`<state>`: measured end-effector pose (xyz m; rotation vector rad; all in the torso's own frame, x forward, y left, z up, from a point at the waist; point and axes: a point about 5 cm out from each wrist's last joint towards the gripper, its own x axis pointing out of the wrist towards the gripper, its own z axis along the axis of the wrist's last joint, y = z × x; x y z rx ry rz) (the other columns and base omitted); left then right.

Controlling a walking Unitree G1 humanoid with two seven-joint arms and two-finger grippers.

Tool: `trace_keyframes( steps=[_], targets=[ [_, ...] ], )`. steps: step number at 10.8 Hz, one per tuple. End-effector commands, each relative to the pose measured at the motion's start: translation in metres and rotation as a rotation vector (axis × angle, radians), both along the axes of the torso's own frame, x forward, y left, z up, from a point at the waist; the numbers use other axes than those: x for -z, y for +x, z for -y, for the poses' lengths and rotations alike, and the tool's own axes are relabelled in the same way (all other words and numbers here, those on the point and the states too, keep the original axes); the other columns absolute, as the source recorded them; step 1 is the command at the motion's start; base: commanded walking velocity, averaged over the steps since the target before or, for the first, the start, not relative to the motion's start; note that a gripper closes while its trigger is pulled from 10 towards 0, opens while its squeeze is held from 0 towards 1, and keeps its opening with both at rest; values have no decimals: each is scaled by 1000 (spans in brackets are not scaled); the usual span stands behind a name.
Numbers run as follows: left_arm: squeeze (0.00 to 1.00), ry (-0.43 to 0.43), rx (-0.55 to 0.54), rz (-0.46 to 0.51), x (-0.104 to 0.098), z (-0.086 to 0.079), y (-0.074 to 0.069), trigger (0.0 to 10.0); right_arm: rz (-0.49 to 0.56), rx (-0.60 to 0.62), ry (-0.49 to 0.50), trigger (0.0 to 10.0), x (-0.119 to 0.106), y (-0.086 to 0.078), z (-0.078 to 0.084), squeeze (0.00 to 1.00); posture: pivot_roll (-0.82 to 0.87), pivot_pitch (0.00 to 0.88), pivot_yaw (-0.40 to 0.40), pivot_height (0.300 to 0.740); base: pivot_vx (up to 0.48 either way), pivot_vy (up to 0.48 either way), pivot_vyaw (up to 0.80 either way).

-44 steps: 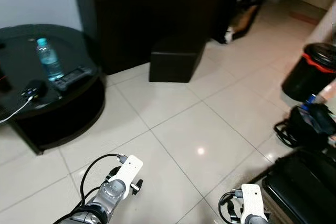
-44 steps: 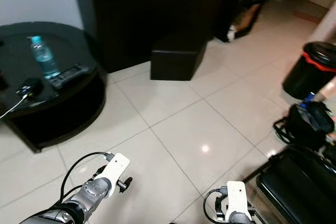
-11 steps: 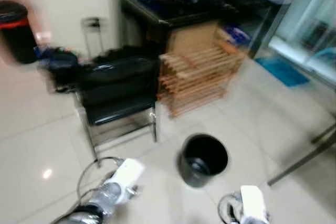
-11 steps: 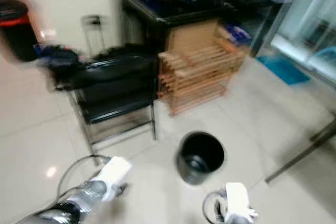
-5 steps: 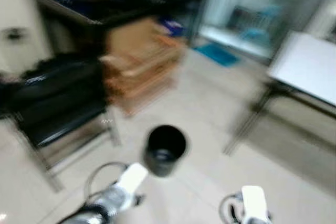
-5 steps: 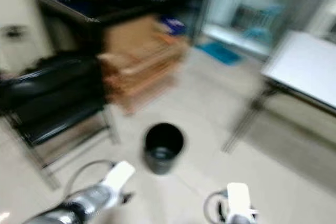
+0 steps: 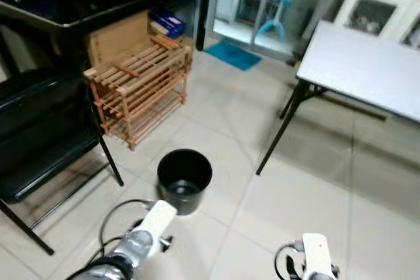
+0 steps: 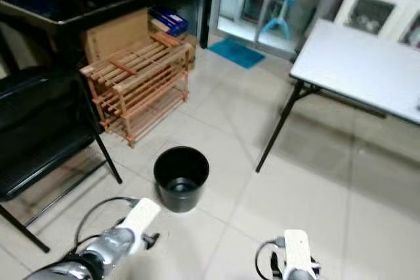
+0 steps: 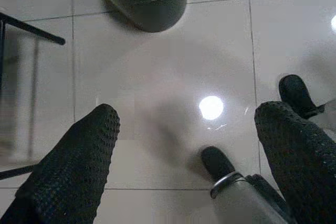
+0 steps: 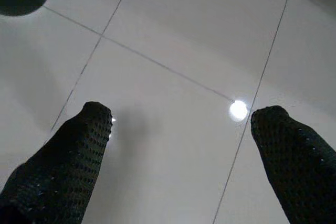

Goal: Picking trash to rubbish bin

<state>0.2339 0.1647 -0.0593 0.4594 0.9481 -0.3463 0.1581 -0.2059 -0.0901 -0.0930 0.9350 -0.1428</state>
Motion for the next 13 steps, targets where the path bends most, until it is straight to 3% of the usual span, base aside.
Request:
trace_keyframes(
  steps=[1,5,9,13],
  targets=[
    [0,-15,14,16,-1,8,2,10000,10,9,-12,10000,-2,4,5,0,174,8,-92,740,0,0,0],
    [0,-13,11,24,-1,8,2,10000,8,30,4,10000,-2,3,4,0,168,8,-86,740,0,0,-689],
    [0,-26,-6,34,-1,7,2,10000,44,171,70,10000,-1,0,2,0,169,11,-80,740,0,0,0],
    [0,-24,4,37,-1,7,2,10000,43,180,69,10000,0,-1,2,0,169,11,-80,740,0,0,0]
  ],
)
